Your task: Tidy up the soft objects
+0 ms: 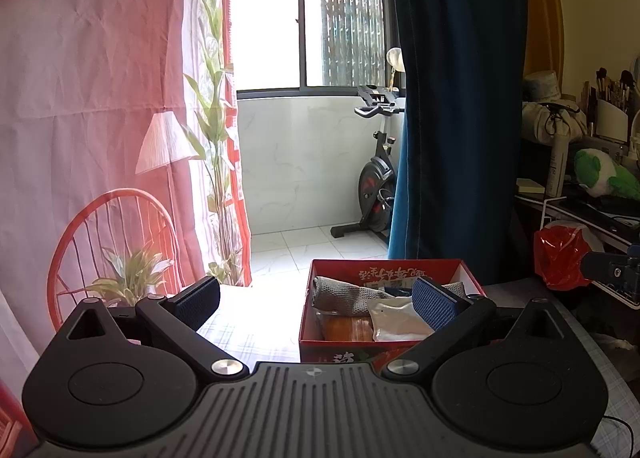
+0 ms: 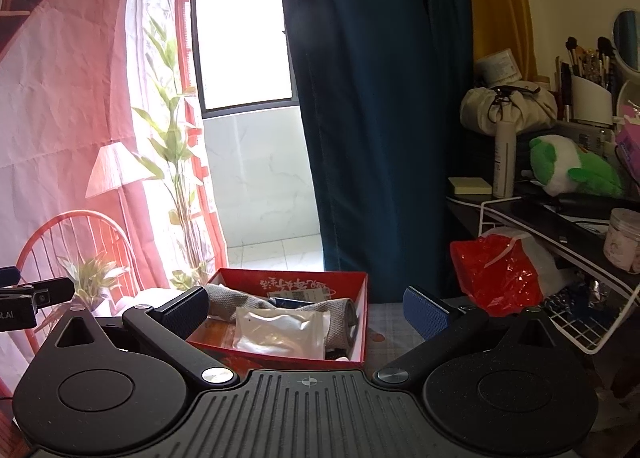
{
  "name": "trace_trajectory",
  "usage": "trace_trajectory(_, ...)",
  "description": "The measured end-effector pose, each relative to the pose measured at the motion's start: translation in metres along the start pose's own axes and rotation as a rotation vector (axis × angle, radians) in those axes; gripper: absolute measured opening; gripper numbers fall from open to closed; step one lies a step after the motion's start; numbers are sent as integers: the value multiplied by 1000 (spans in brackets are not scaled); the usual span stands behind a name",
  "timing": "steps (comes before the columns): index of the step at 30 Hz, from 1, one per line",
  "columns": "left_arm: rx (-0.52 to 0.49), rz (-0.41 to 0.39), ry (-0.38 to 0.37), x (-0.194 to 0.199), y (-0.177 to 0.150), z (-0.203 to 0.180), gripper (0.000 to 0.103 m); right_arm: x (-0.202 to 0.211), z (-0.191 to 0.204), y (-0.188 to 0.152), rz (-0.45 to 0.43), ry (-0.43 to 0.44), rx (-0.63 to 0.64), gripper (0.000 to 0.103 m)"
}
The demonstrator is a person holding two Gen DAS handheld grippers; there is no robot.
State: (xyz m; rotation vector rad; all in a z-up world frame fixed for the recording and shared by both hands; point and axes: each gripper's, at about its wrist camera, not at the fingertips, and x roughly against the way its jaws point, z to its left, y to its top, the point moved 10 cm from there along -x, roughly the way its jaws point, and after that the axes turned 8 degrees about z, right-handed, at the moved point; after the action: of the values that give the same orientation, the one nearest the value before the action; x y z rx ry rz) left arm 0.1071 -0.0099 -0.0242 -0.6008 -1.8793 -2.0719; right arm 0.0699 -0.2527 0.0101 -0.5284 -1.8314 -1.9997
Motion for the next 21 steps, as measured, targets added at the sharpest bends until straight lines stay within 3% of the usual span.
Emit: trace_trajectory(21,4,3,7,1,-3,1,103,-6,-7,-4,24,-51,15,103)
